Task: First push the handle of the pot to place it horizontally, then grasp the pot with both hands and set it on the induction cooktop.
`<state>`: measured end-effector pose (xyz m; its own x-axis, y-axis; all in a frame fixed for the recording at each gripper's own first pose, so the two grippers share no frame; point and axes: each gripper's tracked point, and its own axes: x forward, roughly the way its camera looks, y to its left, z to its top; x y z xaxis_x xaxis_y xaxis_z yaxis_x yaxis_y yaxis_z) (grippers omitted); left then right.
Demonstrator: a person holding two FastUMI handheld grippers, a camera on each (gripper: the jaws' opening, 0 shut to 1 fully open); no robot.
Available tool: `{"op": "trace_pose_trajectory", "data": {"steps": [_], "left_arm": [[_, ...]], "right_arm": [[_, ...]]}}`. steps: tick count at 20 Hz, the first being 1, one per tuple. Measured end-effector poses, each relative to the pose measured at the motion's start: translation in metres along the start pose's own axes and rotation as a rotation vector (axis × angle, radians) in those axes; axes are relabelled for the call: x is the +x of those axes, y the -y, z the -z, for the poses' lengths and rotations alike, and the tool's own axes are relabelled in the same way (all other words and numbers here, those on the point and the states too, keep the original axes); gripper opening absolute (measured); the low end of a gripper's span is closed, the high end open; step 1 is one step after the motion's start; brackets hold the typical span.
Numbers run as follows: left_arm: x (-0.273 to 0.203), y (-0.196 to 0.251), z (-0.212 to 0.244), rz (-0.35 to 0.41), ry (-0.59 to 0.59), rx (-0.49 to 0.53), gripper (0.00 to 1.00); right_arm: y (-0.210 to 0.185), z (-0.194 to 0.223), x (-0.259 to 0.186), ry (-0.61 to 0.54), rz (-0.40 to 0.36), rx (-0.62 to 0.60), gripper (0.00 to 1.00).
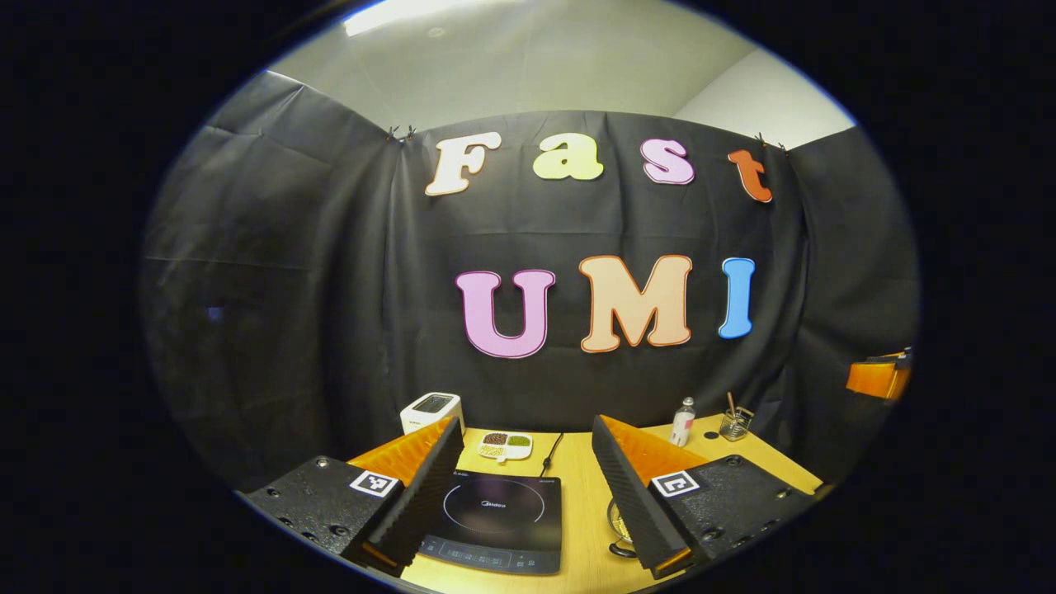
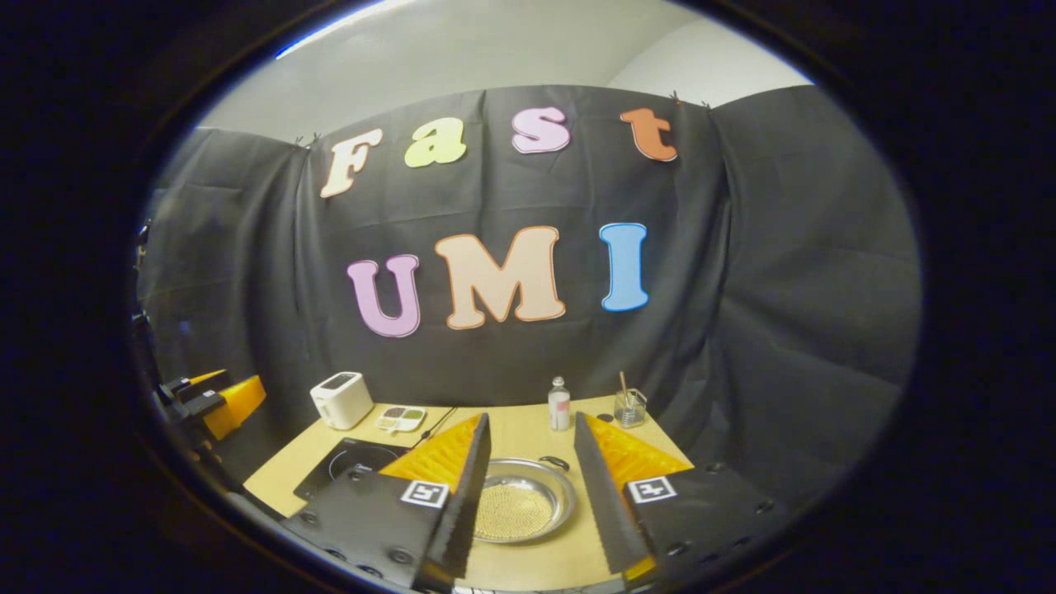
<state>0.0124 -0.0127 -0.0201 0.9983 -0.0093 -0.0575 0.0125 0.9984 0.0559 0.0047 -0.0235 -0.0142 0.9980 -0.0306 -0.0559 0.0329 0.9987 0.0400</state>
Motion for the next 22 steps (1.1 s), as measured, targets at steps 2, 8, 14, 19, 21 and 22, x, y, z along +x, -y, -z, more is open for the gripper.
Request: {"op": "trace_pose_trajectory", "data": {"steps": [2,8,14,19,21,22], "left_arm": [[0.001,-0.001,0.003,0.005,-0.012,-0.002,0.92],[0.002,-0.003,0.007,0.029,-0.032,0.001,0.96],[0.000,-0.015,0.015,0.019,-0.052,0.006,0.92],[-0.002,-0.025,0.024,0.013,-0.074,0.001,0.92],[-0.003,-0.028,0.028,0.014,-0.084,0.001,0.92],[-0.004,-0.030,0.031,0.013,-0.090,0.000,0.92]], "right_arm": [[-0.005,0.003,-0.001,-0.013,-0.017,-0.002,0.51],[-0.021,0.016,0.007,-0.029,-0.031,-0.033,0.23],[-0.034,0.054,0.015,-0.113,-0.065,-0.054,0.10],[-0.047,0.125,0.022,-0.274,-0.100,-0.028,0.10],[-0.050,0.156,0.024,-0.342,-0.106,-0.023,0.15],[-0.053,0.172,0.023,-0.379,-0.112,-0.023,0.15]]}}
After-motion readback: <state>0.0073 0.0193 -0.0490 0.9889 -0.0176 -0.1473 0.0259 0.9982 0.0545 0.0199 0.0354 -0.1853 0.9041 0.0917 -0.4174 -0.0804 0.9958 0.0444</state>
